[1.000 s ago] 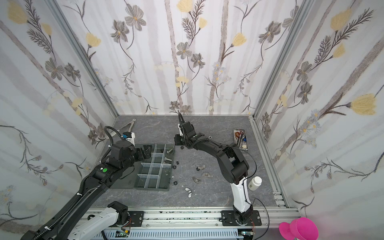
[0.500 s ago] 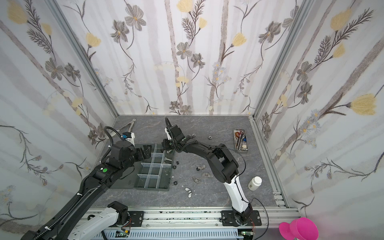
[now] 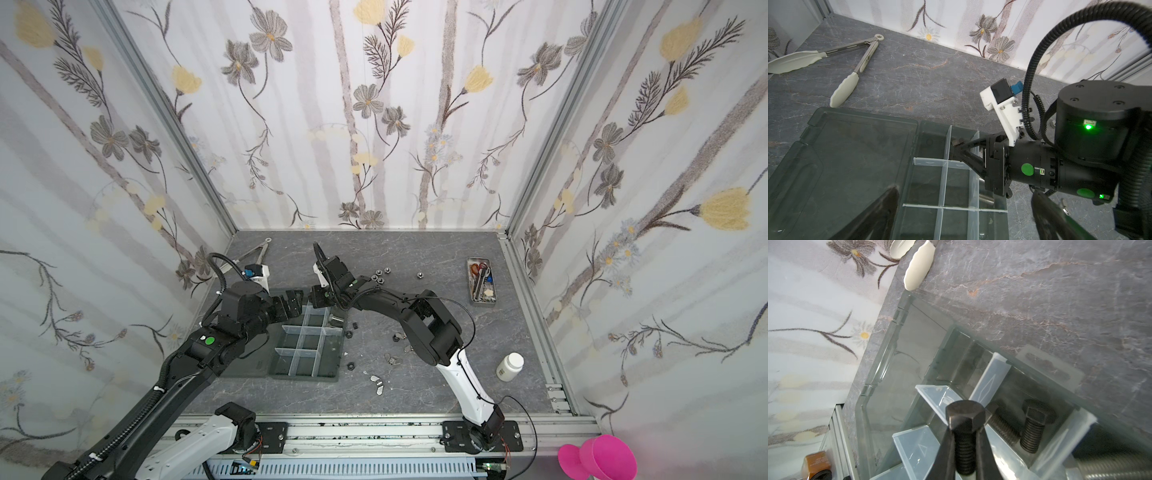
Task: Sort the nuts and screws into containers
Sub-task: 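Open the right gripper to drop the black bolt into a compartment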
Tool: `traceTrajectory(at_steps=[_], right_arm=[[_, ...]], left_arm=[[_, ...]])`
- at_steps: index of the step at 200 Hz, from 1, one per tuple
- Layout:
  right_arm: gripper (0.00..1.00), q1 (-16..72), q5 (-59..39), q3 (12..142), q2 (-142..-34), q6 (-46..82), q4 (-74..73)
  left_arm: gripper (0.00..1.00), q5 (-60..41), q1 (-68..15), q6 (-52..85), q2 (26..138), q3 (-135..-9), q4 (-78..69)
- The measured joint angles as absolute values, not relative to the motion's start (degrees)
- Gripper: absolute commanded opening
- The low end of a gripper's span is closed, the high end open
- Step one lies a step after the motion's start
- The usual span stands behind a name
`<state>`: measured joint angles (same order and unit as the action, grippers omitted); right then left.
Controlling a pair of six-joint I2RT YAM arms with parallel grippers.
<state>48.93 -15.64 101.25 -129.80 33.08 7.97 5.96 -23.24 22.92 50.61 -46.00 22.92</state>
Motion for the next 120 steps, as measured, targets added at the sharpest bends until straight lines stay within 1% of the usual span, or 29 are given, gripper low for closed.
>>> traceTrajectory(at_steps=[12,31,48,74,93,120], right_arm=[[0.28,48.8,-15.7,101.3,-129.8,33.4,8.4],[0.38,48.9,-15.5,101.3,-129.8,33.4,8.6],[0.42,49.0,-15.5,101.3,-129.4,33.4,8.7],[0.46,48.8,-15.4,101.3,-128.6,33.3,8.6],[0.46,48.6,-14.9,101.1,-128.0,33.3,8.7],[0.46,48.0,-14.8,98.5,-125.1,32.9,8.7]], left_arm=[[1.0,6.0,-23.2,22.9,50.6,-46.0,22.9],[1.0,5.9,-23.2,22.9,50.8,-45.9,22.9],[1.0,5.9,-23.2,22.9,51.3,-46.0,22.9],[1.0,5.9,-23.2,22.9,51.4,-46.0,22.9],[1.0,5.9,-23.2,22.9,51.0,-45.8,22.8],[0.97,5.7,-23.4,22.9,50.3,-45.8,22.7]])
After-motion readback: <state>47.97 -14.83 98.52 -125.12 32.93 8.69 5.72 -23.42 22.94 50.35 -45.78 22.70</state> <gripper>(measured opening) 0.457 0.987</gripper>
